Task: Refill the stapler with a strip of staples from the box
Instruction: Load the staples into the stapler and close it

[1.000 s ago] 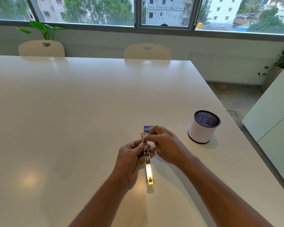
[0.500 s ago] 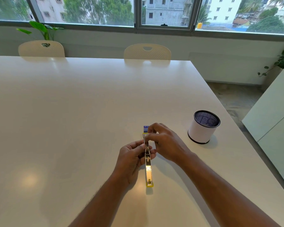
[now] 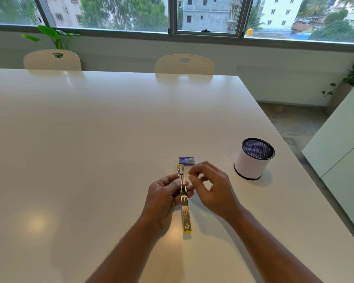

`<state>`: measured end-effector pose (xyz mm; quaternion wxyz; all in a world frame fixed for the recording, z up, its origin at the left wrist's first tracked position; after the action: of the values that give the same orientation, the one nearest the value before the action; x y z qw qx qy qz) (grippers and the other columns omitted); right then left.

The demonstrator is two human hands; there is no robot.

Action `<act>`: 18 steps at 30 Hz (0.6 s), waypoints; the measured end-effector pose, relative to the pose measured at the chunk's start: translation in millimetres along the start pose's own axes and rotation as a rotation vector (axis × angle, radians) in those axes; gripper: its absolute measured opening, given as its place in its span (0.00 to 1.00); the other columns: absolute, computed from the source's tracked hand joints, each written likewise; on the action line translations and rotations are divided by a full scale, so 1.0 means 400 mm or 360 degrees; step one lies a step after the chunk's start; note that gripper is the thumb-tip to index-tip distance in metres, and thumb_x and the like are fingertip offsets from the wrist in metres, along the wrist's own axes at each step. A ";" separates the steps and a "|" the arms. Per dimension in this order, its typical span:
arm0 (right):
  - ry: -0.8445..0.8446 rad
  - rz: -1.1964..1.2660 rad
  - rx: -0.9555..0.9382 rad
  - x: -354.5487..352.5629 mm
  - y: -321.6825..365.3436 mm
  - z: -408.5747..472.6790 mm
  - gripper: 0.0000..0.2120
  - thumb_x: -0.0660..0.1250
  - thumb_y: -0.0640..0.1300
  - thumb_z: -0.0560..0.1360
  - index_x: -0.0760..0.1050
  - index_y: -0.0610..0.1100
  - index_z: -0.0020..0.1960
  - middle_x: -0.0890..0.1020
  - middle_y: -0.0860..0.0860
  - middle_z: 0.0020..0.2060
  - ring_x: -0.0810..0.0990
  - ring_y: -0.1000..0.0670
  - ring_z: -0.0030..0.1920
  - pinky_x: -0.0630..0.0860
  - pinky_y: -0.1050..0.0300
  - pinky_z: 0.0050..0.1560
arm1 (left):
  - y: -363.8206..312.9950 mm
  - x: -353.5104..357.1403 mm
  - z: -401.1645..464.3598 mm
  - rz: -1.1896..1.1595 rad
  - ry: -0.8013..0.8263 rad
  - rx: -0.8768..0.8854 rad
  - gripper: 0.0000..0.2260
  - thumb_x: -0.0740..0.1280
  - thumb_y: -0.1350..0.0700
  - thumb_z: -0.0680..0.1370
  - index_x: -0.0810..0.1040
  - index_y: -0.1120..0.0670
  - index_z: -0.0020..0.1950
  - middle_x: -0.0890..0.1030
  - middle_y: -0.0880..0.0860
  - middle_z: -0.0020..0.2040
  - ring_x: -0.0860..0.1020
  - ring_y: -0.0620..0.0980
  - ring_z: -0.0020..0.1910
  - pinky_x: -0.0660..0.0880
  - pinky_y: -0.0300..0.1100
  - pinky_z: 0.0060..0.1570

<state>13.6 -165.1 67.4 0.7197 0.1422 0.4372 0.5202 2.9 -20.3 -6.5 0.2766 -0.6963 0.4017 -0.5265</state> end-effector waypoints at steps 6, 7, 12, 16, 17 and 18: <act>0.0110 -0.0129 -0.0160 0.033 0.023 -0.036 0.04 0.70 0.36 0.77 0.81 0.40 0.52 0.82 0.50 0.48 0.79 0.58 0.47 0.79 0.62 0.47 | -0.004 0.004 -0.003 0.0040 0.0018 0.0026 0.10 0.65 0.65 0.82 0.83 0.62 0.61 0.84 0.70 0.51 0.83 0.60 0.46 0.83 0.48 0.42; 0.0093 -0.0151 -0.0156 0.034 0.021 -0.034 0.04 0.70 0.36 0.77 0.81 0.40 0.52 0.82 0.50 0.47 0.80 0.57 0.47 0.80 0.61 0.47 | -0.005 0.007 -0.005 0.0045 0.0024 0.0029 0.10 0.65 0.65 0.82 0.84 0.62 0.60 0.84 0.68 0.49 0.83 0.59 0.44 0.83 0.46 0.40; 0.0104 -0.0248 -0.0098 0.044 0.006 -0.024 0.05 0.68 0.39 0.79 0.80 0.41 0.54 0.82 0.49 0.48 0.81 0.52 0.47 0.81 0.53 0.47 | -0.005 0.012 -0.007 0.0040 0.0043 0.0038 0.10 0.65 0.65 0.82 0.84 0.61 0.59 0.84 0.65 0.47 0.83 0.55 0.42 0.83 0.45 0.41; 0.0090 -0.0265 -0.0035 0.052 -0.006 -0.013 0.05 0.67 0.41 0.80 0.80 0.42 0.53 0.82 0.50 0.49 0.81 0.53 0.48 0.81 0.53 0.48 | -0.008 0.015 -0.011 0.0028 0.0040 0.0049 0.10 0.65 0.65 0.82 0.84 0.62 0.59 0.85 0.63 0.44 0.84 0.53 0.39 0.82 0.43 0.38; 0.0082 -0.0257 -0.0013 0.054 -0.010 -0.011 0.06 0.66 0.41 0.80 0.80 0.43 0.53 0.82 0.50 0.49 0.81 0.53 0.49 0.81 0.53 0.48 | -0.009 0.017 -0.012 0.0025 0.0043 0.0051 0.10 0.65 0.65 0.82 0.84 0.63 0.60 0.85 0.63 0.44 0.84 0.53 0.38 0.82 0.43 0.37; 0.0081 -0.0248 0.0006 0.056 -0.014 -0.010 0.06 0.66 0.42 0.80 0.80 0.43 0.54 0.81 0.50 0.50 0.81 0.52 0.49 0.81 0.53 0.48 | -0.009 0.018 -0.013 0.0020 0.0048 0.0053 0.10 0.64 0.65 0.82 0.83 0.63 0.60 0.85 0.63 0.44 0.85 0.53 0.38 0.82 0.42 0.37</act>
<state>15.7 -148.8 50.4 0.7463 0.0959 0.4662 0.4652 -0.1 -24.1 1.6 0.2854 -0.6810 0.4014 -0.5419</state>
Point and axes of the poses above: each hand's wrist, its own z-axis towards the middle knuckle, its own x-axis out of the palm, y = z × x, the point moved 6 cm from there along z, towards the middle knuckle
